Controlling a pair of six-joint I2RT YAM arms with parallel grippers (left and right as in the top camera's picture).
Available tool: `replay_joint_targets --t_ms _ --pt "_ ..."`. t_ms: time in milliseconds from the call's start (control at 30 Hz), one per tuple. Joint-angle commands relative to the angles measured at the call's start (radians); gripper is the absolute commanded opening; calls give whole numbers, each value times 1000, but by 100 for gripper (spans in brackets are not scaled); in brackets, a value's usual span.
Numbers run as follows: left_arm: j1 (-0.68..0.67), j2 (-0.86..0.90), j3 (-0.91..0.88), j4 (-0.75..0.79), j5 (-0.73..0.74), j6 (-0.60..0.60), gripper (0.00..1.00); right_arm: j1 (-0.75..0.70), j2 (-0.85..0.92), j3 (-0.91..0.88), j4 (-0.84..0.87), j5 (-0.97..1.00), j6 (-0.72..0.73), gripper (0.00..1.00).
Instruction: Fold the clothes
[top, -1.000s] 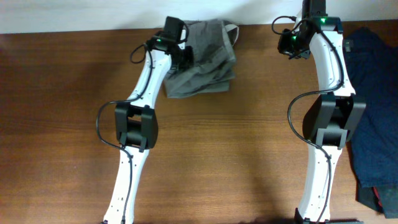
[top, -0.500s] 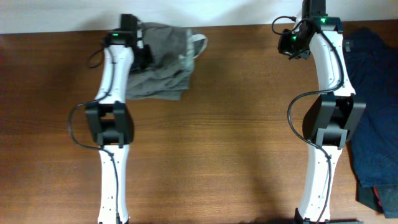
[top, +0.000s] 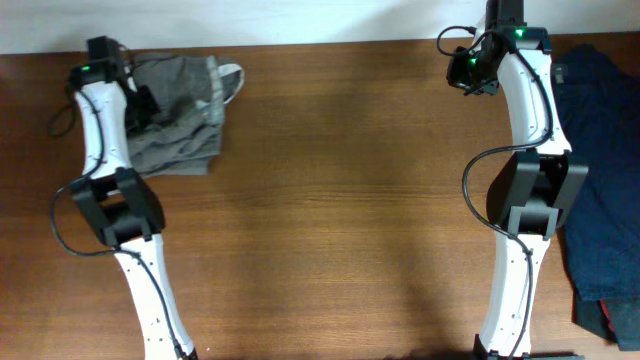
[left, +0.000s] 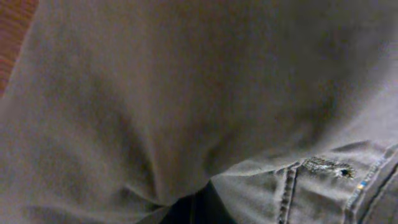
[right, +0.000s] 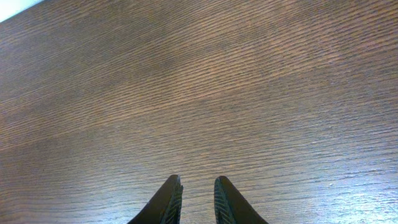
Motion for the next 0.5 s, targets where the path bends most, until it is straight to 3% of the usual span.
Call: replay_joint_targets --t_ms 0,233,467 --pt "84 61 -37 24 -93 205 5 6 -53 23 -5 -13 1 23" --pt "162 61 -37 175 -91 253 11 6 -53 23 -25 -13 2 23" --pt "169 61 -35 303 -90 264 31 6 -53 23 -41 -17 2 23"
